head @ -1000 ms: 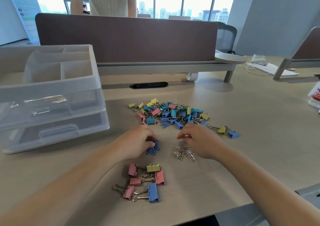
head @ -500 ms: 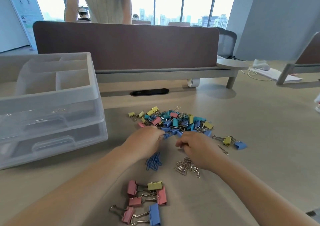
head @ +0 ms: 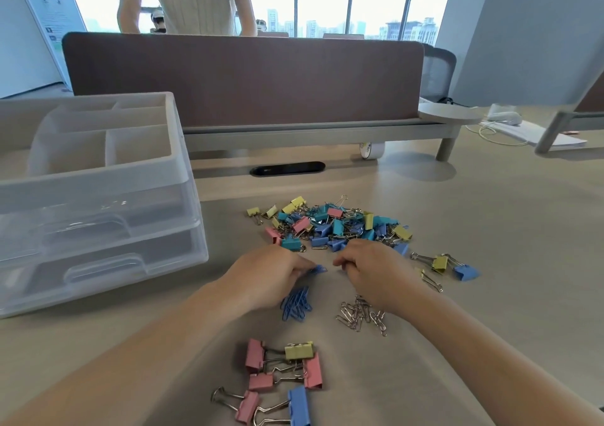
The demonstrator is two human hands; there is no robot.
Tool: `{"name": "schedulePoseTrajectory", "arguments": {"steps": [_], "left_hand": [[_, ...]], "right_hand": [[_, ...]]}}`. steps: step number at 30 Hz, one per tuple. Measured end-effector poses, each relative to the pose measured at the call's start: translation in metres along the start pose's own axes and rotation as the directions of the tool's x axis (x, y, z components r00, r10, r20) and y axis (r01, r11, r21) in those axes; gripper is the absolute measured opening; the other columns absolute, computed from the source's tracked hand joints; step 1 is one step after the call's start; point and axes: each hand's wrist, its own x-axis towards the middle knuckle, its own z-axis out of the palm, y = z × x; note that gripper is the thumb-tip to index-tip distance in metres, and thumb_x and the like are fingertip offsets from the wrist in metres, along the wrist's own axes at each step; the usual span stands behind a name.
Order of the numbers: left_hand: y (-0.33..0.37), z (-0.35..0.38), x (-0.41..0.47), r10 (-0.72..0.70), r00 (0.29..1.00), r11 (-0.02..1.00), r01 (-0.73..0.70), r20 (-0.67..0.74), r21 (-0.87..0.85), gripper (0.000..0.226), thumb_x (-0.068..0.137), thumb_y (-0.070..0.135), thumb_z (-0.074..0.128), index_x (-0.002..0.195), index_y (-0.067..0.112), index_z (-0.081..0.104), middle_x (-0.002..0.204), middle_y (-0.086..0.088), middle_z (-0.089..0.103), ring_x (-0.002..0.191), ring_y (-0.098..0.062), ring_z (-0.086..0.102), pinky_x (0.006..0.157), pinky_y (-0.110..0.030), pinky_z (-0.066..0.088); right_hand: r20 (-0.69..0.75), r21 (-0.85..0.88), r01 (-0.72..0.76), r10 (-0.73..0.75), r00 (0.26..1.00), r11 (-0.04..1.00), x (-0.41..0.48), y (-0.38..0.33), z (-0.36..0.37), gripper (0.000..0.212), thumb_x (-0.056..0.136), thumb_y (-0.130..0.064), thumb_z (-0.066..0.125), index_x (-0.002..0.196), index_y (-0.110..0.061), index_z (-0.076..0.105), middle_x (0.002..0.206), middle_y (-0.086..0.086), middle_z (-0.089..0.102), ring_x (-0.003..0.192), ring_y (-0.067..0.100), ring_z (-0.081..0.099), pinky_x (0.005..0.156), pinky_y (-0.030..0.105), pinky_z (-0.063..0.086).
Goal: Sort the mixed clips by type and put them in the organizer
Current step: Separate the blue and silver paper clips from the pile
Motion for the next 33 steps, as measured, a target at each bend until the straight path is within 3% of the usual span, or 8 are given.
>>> {"name": "schedulePoseTrajectory", "arguments": {"steps": [7,15,22,28,33], "left_hand": [[-0.006,-0.005,-0.022,-0.025,0.999,0.987,0.029,0.022,-0.157,0.030,0.099,0.021,0.050,0.120,0.033,0.068,0.119,0.016,0.068,0.106,-0.003,0.061,0.089,-0.026,0.049],[-0.014,-0.004,-0.033,-0.150,0.985,0.975,0.134,-0.083,-0.180,0.023,0.100,0.029,0.049,0.118,0.029,0.063,0.108,0.009,0.067,0.092,-0.005,0.059,0.081,-0.028,0.049],[0.001,-0.004,-0.020,-0.108,0.986,0.979,0.083,-0.130,-0.186,0.026,0.101,0.031,0.048,0.121,0.025,0.063,0.110,0.011,0.059,0.089,-0.002,0.052,0.073,-0.018,0.040],[0.028,-0.002,0.005,-0.038,0.997,0.979,0.024,-0.062,-0.205,0.034,0.102,0.028,0.044,0.132,0.022,0.060,0.108,0.010,0.053,0.097,-0.007,0.052,0.086,-0.026,0.045],[0.051,0.000,0.027,-0.004,0.999,0.984,0.010,0.034,-0.176,0.035,0.103,0.027,0.042,0.134,0.029,0.058,0.106,0.007,0.050,0.103,-0.015,0.053,0.089,-0.035,0.046]], "right_hand": [[0.037,0.008,0.095,-0.096,0.995,0.995,0.001,-0.023,0.010,0.029,0.096,-0.042,0.054,0.120,-0.029,0.064,0.114,-0.011,0.062,0.101,0.010,0.057,0.089,0.034,0.052],[0.052,0.010,0.123,-0.124,0.991,0.992,0.003,-0.038,0.019,0.021,0.097,-0.038,0.054,0.111,-0.029,0.067,0.104,-0.009,0.062,0.091,0.011,0.057,0.083,0.034,0.054],[-0.073,-0.008,0.022,-0.022,0.997,1.000,-0.015,-0.009,0.004,0.026,0.102,-0.033,0.042,0.114,-0.029,0.066,0.109,-0.012,0.062,0.094,0.007,0.056,0.083,0.026,0.051],[-0.218,-0.099,-0.163,0.139,0.966,0.982,-0.031,0.057,-0.004,0.029,0.097,-0.014,0.046,0.104,-0.022,0.073,0.106,-0.005,0.065,0.107,0.017,0.050,0.089,0.031,0.046],[-0.162,-0.109,-0.116,0.097,0.982,0.987,-0.036,0.065,-0.008,0.026,0.100,-0.025,0.048,0.106,-0.025,0.074,0.105,-0.007,0.063,0.108,0.016,0.045,0.094,0.032,0.042]]}}
